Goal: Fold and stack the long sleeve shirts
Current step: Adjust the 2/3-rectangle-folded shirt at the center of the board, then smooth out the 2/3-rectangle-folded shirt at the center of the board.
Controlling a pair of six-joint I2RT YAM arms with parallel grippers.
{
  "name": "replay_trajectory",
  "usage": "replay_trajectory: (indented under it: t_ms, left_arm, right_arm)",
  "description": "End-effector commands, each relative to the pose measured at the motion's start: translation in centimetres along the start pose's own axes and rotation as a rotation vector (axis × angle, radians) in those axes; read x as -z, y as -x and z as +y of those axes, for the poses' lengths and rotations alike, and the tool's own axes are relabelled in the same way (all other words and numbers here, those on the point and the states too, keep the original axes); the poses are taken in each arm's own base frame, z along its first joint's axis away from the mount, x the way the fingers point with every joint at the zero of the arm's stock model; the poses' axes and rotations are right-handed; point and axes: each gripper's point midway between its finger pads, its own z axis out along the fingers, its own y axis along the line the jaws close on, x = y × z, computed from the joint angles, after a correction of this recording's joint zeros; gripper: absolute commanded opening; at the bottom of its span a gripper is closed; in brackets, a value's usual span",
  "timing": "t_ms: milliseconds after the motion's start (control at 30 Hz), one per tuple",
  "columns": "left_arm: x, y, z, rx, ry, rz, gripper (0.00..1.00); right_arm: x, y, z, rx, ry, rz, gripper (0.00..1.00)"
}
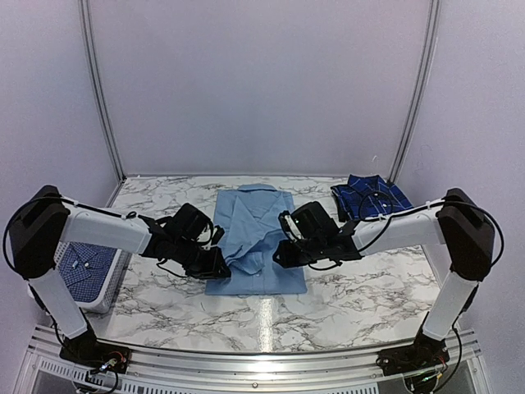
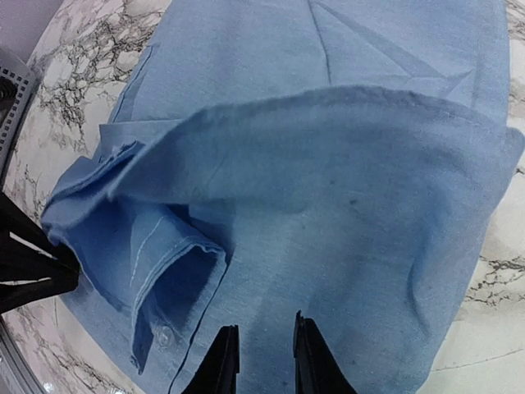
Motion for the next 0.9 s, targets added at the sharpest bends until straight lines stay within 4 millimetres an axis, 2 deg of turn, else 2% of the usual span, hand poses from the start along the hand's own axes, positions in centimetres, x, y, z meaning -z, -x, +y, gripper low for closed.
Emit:
replay_trajectory:
  t_ms: [0, 200, 300, 433, 533, 700, 767, 867]
  left_arm:
    - [-0.4, 4.0, 0.3, -0.027, 0.103, -0.075, 0.18]
    - [-0.7, 9.8, 3.0, 0.085, 0.17, -0.181, 0.23]
    - [-1.0, 12.2, 3.6, 0.107, 0.168, -0.208, 0.28]
    - [-1.2, 13.8, 4.0, 0.106, 0.172, -0.228, 0.31]
    - [-1.0, 13.5, 4.5, 0.119, 0.168, -0.218, 0.31]
    - [1.2, 12.5, 4.2, 0.091, 0.164, -0.238, 0.31]
    - [2.2, 12.1, 3.8, 0.073, 0.158, -0.248, 0.31]
    - [3.1, 11.6, 3.0, 0.048, 0.132, -0.254, 0.31]
  right_arm:
    - [0.0, 1.8, 1.1, 0.023, 0.004, -0.041, 0.2]
    - [-0.6, 2.6, 0.8, 0.033, -0.028, -0.052, 0.2]
    - [-1.2, 3.4, -0.2, 0.029, -0.07, -0.063, 0.2]
    - [-1.9, 4.3, -2.6, -0.008, -0.116, -0.069, 0.21]
    - [-2.8, 4.3, -5.2, -0.051, -0.144, -0.049, 0.21]
    - [-3.4, 3.7, -9.4, -0.124, -0.19, -0.015, 0.21]
    - [-3.3, 3.7, -9.2, -0.145, -0.151, -0.002, 0.21]
    - [-2.6, 4.6, -8.4, -0.147, -0.125, -0.024, 0.21]
